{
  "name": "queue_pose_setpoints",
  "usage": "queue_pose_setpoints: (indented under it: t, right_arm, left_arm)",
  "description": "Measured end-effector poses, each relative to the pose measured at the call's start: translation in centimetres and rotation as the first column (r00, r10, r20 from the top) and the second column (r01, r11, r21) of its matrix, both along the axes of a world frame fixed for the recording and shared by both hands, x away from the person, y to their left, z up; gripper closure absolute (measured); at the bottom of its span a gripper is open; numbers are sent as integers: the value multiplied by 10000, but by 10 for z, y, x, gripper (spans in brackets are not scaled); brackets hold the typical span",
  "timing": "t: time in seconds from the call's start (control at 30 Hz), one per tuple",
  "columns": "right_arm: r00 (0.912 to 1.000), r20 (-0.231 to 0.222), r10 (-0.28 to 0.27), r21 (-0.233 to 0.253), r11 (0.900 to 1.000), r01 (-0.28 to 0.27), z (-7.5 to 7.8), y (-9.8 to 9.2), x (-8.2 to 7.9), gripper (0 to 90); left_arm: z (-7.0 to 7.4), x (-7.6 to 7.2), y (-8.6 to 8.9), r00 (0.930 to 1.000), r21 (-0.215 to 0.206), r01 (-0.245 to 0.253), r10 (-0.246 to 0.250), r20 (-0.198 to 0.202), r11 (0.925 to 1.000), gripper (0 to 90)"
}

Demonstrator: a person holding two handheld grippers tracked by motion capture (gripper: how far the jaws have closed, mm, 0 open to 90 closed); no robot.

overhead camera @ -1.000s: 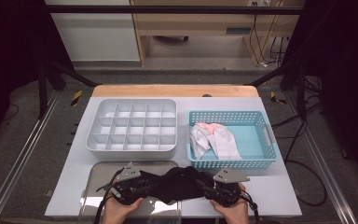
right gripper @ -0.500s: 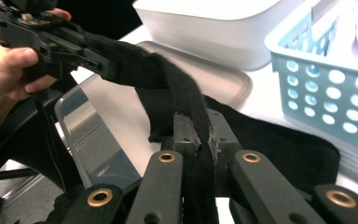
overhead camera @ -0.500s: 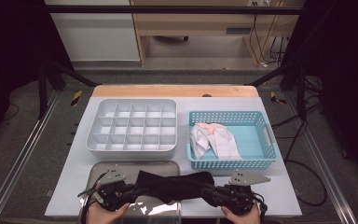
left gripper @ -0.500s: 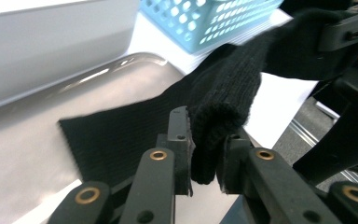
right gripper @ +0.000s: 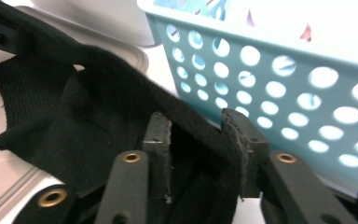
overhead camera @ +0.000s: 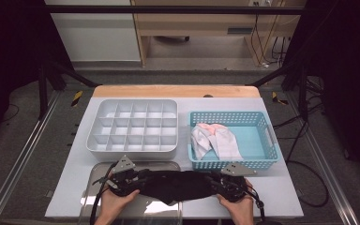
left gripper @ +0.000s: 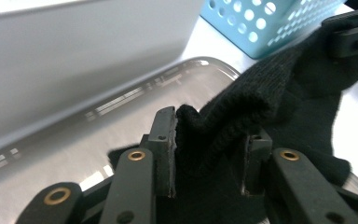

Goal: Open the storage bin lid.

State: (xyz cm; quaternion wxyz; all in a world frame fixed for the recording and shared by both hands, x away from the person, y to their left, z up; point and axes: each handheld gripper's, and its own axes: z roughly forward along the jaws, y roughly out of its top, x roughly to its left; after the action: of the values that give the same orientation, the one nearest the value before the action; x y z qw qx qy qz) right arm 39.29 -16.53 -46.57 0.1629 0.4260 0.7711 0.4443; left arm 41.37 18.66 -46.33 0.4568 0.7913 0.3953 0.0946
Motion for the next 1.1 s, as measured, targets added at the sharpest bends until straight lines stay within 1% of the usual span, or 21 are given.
queue_pose_setpoints:
  t: [0.03, 0.1, 0.13, 0.17, 0.2, 0.23, 0.27, 0.3, 0.33, 0.4, 0.47, 0.5, 0.57, 0.63, 0.7, 0.8, 0.9, 0.93, 1.0, 1.07, 1.1]
  right_arm:
    - [9999, 152, -52, 104, 9999, 51, 2, -1, -1, 597]
    - [9988, 442, -195, 282, 9994, 183, 5, -3, -2, 567]
    - [9969, 724, -298, 368, 9990, 272, 8, -4, -3, 565]
    - [9944, 1008, -327, 459, 9985, 282, 13, -5, -6, 564]
    - [9924, 1168, -380, 528, 9981, 320, 16, -5, -7, 564]
    - [9882, 1492, -358, 583, 9979, 273, 20, -4, -10, 570]
    - [9867, 1600, -277, 564, 9982, 189, 22, -2, -12, 582]
    - [9876, 1570, -64, 534, 9986, -21, 24, 3, -14, 595]
    - [9882, 1510, 262, 525, 9980, -345, 24, 10, -14, 612]
    - [9906, 1173, 700, 476, 9960, -760, 22, 23, -12, 629]
    - [9889, 940, 1147, 346, 9924, -1184, 17, 37, -8, 637]
    - [9868, 769, 1425, 297, 9890, -1451, 14, 46, -5, 640]
    - [9832, 609, 1722, 158, 9847, -1735, 8, 60, 0, 640]
    - [9814, 438, 1869, 67, 9823, -1874, 4, 70, 4, 638]
    - [9800, 386, 1953, -200, 9807, -1946, -1, 79, 7, 633]
    - [9793, 160, 2016, -433, 9787, -2008, -9, 85, 11, 635]
    - [9756, 146, 2189, -523, 9746, -2179, -11, 88, 10, 639]
    - [9756, 149, 2189, -611, 9741, -2177, -12, 89, 10, 656]
    - [9781, 44, 2081, -823, 9749, -2070, -14, 90, 10, 724]
    - [9790, 153, 2035, -1003, 9744, -2010, -15, 89, 10, 846]
    - [9786, 54, 2057, -863, 9751, -2045, -13, 88, 10, 861]
  left_arm:
    - [0, 1, 0, 10000, -129, -39, 40, 67, 9999, 634]
    - [0, 2, 0, 9998, -233, -30, 35, 209, 9997, 644]
    - [0, 3, -2, 9996, -304, -85, 92, 251, 9995, 655]
    - [1, 3, -3, 9996, -272, -78, 85, 255, 9996, 676]
    - [1, 4, -5, 9995, -264, -107, 114, 289, 9996, 690]
    - [1, 4, -6, 9994, -198, -124, 130, 313, 9997, 709]
    - [1, 4, -8, 9992, -119, -171, 175, 346, 9998, 738]
    - [2, 4, -9, 9990, -112, -257, 261, 350, 9996, 755]
    - [2, 4, -10, 9990, -85, -249, 252, 357, 9997, 762]
    - [3, 4, -11, 9986, -103, -270, 274, 443, 9996, 769]
    - [4, 4, -12, 9986, -129, -237, 243, 473, 9996, 770]
    - [4, 3, -13, 9984, -139, -243, 250, 499, 9996, 770]
    - [4, 4, -13, 9985, -239, -244, 256, 481, 9994, 770]
    - [4, 4, -12, 9986, -369, -267, 283, 440, 9990, 769]
    - [5, 4, -10, 9988, -463, -274, 292, 384, 9986, 768]
    - [6, 4, -9, 9988, -588, -348, 367, 322, 9977, 766]
    - [6, 4, -10, 9987, -578, -379, 399, 331, 9976, 765]
    - [6, 4, -10, 9987, -548, -372, 391, 341, 9978, 765]
    - [6, 3, -10, 9989, -569, -341, 359, 311, 9978, 764]
    - [7, 3, -10, 9989, -514, -302, 320, 336, 9982, 764]
    - [8, 2, -9, 9988, -527, -319, 338, 357, 9981, 764]
